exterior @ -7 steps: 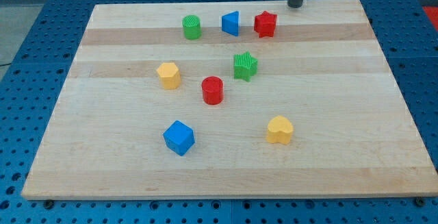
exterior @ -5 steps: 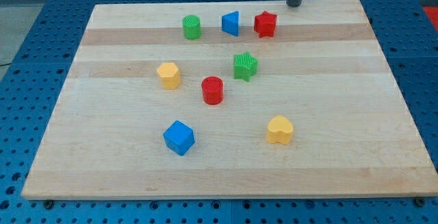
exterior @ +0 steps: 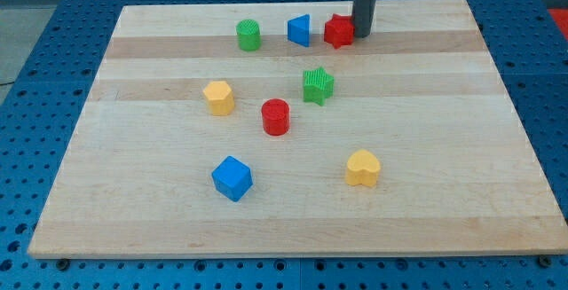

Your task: Slide the red star to the bottom right side of the blue triangle

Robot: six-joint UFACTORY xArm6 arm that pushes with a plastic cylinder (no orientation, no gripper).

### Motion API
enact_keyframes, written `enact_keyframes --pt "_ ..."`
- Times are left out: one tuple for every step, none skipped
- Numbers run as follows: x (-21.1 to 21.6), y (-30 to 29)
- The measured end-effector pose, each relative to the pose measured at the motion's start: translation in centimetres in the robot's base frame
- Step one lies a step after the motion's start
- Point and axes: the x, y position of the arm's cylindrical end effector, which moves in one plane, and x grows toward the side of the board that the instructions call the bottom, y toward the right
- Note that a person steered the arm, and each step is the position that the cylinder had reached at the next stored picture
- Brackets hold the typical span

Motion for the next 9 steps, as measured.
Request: enact_keyframes --pt "0.0 -1.0" --pt "-0.3 -2.8" --pt "-2.2 -3.1" --pt "-2.9 -3.3" --pt "0.5 -3.4" --pt "3.1 -3.4" --pt "3.8 -4.0" --pt "3.3 -3.1" --pt "-0.1 0.3"
